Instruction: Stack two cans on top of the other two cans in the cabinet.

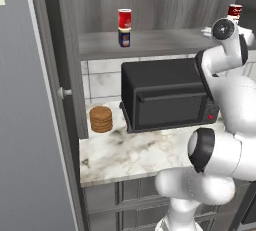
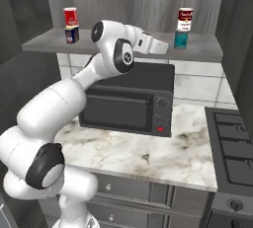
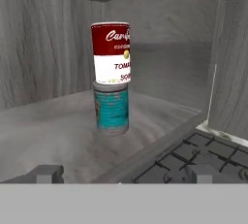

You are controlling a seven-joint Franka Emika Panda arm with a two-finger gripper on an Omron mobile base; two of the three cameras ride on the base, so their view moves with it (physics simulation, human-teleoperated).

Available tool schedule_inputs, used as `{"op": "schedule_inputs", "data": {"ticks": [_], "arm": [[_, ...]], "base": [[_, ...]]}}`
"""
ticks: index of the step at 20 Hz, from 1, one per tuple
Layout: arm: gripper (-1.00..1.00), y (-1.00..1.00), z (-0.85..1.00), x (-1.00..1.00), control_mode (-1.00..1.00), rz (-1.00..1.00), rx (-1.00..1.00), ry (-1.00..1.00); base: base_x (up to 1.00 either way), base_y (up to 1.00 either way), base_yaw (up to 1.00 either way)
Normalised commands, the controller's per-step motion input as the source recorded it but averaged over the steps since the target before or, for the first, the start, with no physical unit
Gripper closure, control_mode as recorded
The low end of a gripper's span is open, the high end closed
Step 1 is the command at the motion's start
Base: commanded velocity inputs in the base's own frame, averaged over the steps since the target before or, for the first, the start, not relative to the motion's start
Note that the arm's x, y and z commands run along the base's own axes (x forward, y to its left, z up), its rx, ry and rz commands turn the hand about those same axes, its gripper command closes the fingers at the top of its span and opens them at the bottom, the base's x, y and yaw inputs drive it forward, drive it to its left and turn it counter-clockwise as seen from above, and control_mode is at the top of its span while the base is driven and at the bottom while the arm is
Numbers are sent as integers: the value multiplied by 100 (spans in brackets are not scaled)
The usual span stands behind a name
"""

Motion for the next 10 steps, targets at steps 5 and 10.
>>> {"op": "schedule_inputs", "data": {"ticks": [5, 10], "arm": [[-100, 57, -6, -87, -100, 9, 0, 0], [-100, 59, -10, -89, -100, 5, 0, -2]], "base": [[0, 0, 0], [0, 0, 0]]}}
